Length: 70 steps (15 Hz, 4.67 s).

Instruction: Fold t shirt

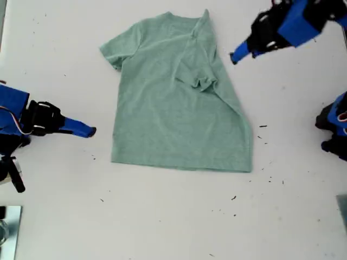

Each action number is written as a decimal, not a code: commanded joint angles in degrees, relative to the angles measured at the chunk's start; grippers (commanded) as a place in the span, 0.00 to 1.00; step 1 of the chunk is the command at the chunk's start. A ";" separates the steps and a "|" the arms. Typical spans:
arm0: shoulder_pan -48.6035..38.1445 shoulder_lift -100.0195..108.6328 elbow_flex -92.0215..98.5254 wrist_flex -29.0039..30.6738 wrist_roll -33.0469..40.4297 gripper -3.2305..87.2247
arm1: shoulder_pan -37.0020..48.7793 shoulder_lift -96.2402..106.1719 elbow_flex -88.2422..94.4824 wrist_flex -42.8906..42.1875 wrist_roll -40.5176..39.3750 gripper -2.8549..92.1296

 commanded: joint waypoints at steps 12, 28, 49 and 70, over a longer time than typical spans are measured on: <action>-1.32 -1.85 -3.34 0.18 -4.13 0.03 | -8.79 47.46 79.54 -27.77 13.97 0.06; -49.13 -104.59 -107.93 31.03 46.76 0.40 | -9.40 67.68 84.81 -19.69 13.97 0.06; -54.76 -114.26 -104.33 12.83 51.33 0.03 | -9.67 71.63 85.43 -18.02 13.80 0.06; -25.84 -64.16 -53.53 -0.79 32.70 0.03 | -9.67 71.54 85.52 -17.75 14.33 0.06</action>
